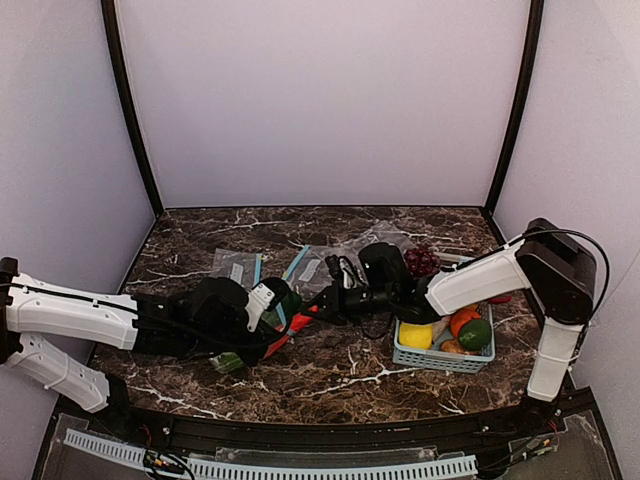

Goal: Place the food in the zip-top bag and seal the zipper
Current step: Hold the zipper food storage bag at the center of the board, then adjust the fake vegetable in the zipper food storage bag.

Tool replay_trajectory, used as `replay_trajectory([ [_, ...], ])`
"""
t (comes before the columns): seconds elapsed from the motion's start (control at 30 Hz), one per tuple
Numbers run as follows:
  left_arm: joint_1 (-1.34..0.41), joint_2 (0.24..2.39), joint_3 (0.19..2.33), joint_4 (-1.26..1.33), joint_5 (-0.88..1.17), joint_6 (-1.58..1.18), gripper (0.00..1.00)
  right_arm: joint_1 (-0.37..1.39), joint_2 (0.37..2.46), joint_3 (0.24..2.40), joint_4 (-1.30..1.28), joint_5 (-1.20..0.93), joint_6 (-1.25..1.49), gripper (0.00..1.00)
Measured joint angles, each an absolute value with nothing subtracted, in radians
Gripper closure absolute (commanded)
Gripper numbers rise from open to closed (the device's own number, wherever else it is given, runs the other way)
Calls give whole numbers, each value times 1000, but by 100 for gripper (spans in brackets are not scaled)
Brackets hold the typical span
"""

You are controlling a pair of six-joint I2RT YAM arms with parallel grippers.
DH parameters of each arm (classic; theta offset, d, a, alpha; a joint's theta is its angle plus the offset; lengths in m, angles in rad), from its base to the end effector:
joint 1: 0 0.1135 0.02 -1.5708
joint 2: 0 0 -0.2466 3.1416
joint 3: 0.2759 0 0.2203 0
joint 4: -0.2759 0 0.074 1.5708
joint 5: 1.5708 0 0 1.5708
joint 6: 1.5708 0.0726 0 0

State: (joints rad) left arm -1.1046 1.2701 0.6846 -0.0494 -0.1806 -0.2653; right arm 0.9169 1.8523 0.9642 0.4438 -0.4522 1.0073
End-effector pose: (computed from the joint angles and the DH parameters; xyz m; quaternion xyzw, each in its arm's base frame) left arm 0.1347 -0.2388 0.1957 0.3250 0.8283 -0.2219 0.3988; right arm 0.2148 0.3325 0.1639 -0.0823 0.8286 0.5353 0.1420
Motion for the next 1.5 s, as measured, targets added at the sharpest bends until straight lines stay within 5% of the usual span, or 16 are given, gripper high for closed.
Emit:
replay_trajectory([
  [1.13, -1051, 1213, 666, 58, -104, -303, 99, 917, 1910, 993, 512, -519, 1082, 93],
  [1.33, -1044, 1213, 666, 58, -83, -303, 99, 922, 1907, 1003, 477, -504, 1063, 80],
  [1.5, -1031, 1174, 682, 50, -10, -297, 99, 918, 1841, 959, 409, -456, 1026, 60],
])
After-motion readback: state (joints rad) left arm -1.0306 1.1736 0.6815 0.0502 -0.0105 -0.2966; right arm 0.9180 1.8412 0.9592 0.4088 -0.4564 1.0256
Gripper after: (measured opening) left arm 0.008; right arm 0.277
